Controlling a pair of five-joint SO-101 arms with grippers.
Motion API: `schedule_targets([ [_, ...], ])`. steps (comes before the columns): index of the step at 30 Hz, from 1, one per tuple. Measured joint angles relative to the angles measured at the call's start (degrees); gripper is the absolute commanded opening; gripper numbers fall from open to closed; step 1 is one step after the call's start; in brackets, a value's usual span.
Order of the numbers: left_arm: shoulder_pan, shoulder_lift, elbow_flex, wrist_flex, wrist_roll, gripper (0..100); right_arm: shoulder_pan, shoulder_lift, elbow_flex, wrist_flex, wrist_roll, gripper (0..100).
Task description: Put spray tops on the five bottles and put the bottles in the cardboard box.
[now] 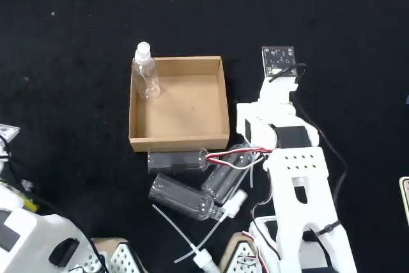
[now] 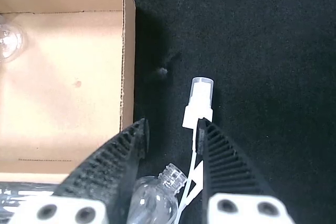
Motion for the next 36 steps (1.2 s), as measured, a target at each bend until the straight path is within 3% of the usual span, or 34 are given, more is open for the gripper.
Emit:
schedule_targets([
  [4,1.4,-2.9,-3.3,7.1,3.0,14,0.4,0.0,0.0,0.1,0.0,14.5],
  [10,7.9,-15.3,-3.3,12.5,15.9,14,7.8,0.0,-5.0,7.7,1.1,14.5],
  [15,16.1,-27.2,2.6,12.5,31.6,14,9.7,0.0,-9.9,13.7,9.2,14.5],
  [20,24.9,-33.1,9.2,8.5,47.2,14,10.2,0.0,-10.2,22.8,22.2,14.5],
  [24,32.2,-33.8,12.7,4.6,53.4,14,15.6,0.0,-10.2,27.3,33.7,14.5],
  [26,35.2,-33.8,12.9,3.4,56.1,14,20.8,0.0,-10.8,26.0,35.4,14.5],
  [31,40.4,-33.9,13.0,0.6,62.3,14,30.2,2.3,-11.3,23.3,29.3,14.5],
  [36,42.1,-33.9,13.0,-1.8,67.3,14,25.6,11.7,-11.3,19.8,10.2,14.5],
])
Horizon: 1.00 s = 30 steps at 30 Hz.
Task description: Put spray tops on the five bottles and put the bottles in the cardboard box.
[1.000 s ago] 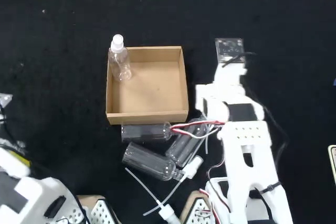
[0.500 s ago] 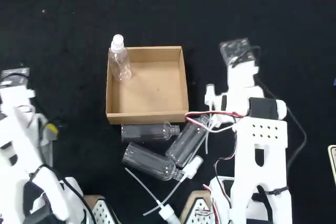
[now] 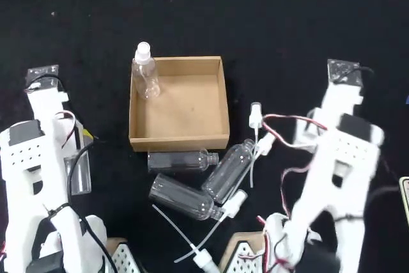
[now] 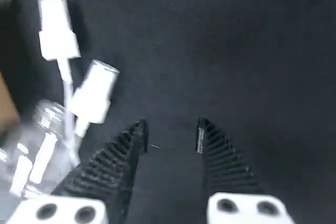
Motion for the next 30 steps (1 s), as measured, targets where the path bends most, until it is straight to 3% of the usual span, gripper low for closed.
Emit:
schedule_targets([
  [4,1.7,0.0,0.0,-0.2,1.5,14,-7.7,5.5,0.0,-4.1,-12.0,14.5],
  [8,1.8,0.0,0.0,-0.2,1.6,14,-12.4,7.2,0.0,-8.0,-17.9,14.5],
  [14,1.8,-0.1,0.1,-0.2,1.6,14,-13.9,12.2,0.0,-14.2,-19.7,14.5],
  [21,1.8,-0.1,0.1,-0.1,1.6,14,-13.3,17.8,0.0,-14.4,-27.4,14.5],
  [30,1.8,-0.1,0.1,-0.1,1.6,14,-13.4,18.3,0.0,-14.4,-28.6,15.0],
])
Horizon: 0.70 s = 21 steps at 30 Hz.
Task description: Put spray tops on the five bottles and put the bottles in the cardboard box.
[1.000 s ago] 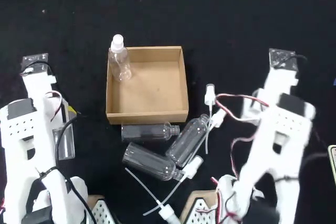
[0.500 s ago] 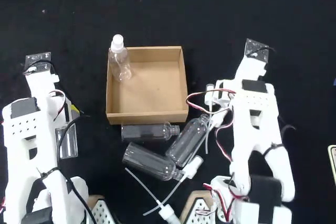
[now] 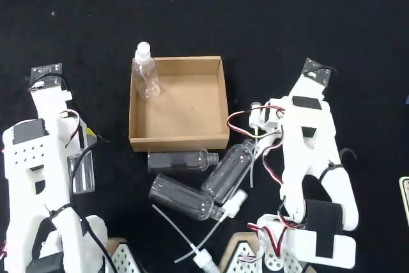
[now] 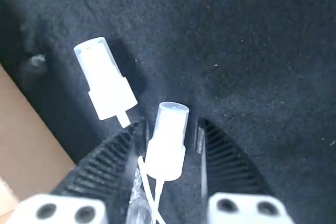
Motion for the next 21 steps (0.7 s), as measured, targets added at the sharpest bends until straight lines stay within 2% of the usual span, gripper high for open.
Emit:
schedule_targets([
  [6,0.0,0.0,0.0,0.0,0.0,14,0.0,0.0,0.0,1.3,0.0,22.1],
  [14,0.0,0.0,0.0,0.0,0.0,14,-1.9,0.4,0.4,1.8,0.0,20.8],
  [21,0.0,0.0,0.0,0.0,0.0,14,-2.8,9.0,-0.1,0.7,0.0,20.8],
])
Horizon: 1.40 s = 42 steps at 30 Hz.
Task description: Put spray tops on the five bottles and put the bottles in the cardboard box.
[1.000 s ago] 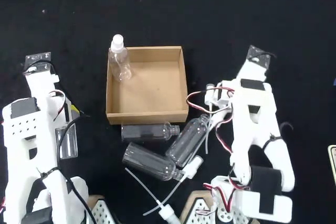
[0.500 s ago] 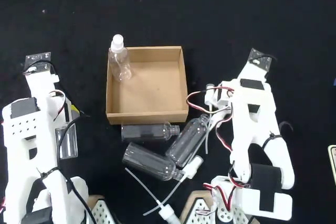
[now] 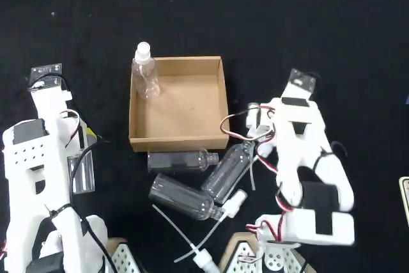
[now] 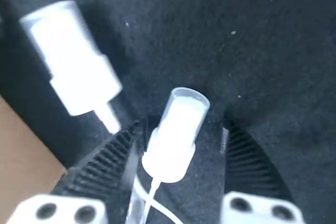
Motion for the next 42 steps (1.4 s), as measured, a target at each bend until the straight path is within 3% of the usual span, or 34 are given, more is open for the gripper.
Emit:
schedule_targets([
  [3,0.0,0.0,0.0,0.0,0.0,14,-0.3,1.2,-1.0,0.1,0.0,19.1],
  [9,0.0,0.0,0.0,0.0,-2.1,14,0.4,1.2,-1.0,0.3,0.0,1.9],
  [16,0.0,0.0,0.0,0.0,-3.9,14,4.1,1.9,-2.8,0.4,0.3,1.2],
  [28,0.0,0.0,0.0,0.0,-3.9,14,4.0,2.4,-18.8,1.8,26.8,1.2],
  [38,0.0,0.0,0.0,0.0,-4.0,14,4.0,2.5,-20.5,2.5,52.0,1.4],
  [42,0.0,0.0,0.0,0.0,-4.0,14,4.0,2.5,-19.3,3.2,53.6,12.5],
])
